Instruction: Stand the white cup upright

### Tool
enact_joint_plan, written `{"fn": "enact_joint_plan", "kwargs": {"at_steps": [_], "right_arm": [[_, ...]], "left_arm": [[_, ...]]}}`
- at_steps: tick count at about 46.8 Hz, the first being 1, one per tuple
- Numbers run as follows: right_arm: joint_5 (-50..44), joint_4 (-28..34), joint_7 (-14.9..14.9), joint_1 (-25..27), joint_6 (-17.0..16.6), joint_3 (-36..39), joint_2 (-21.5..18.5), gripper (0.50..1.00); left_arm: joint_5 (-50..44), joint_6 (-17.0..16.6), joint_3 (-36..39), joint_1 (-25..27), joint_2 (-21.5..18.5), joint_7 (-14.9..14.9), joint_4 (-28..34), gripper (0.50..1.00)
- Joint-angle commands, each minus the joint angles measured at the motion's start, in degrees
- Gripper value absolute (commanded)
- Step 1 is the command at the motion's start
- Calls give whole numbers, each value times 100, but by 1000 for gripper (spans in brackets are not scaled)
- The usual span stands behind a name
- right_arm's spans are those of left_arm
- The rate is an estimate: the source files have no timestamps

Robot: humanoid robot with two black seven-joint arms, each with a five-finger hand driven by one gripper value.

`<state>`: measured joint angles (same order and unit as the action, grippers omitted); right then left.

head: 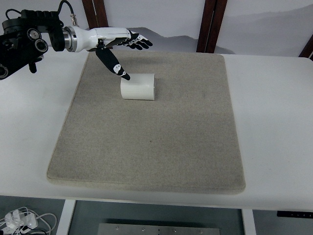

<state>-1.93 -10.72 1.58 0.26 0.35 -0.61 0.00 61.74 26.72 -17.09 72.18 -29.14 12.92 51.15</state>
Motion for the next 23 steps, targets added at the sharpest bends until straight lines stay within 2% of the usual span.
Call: {"fn": "enact_joint_plan", "kwargs": {"at_steps": [1, 14, 23], "right_arm": [[0, 0, 0, 0, 0, 0, 0, 952], [0, 0, 0, 0, 0, 0, 0, 952], [0, 0, 0, 0, 0, 0, 0, 952]], "left_arm": [[23, 0, 66, 68, -39, -79, 44, 992], [462, 26, 206, 112, -136, -457, 448, 994], [567, 9, 496, 226, -118, -712, 501, 996]]}}
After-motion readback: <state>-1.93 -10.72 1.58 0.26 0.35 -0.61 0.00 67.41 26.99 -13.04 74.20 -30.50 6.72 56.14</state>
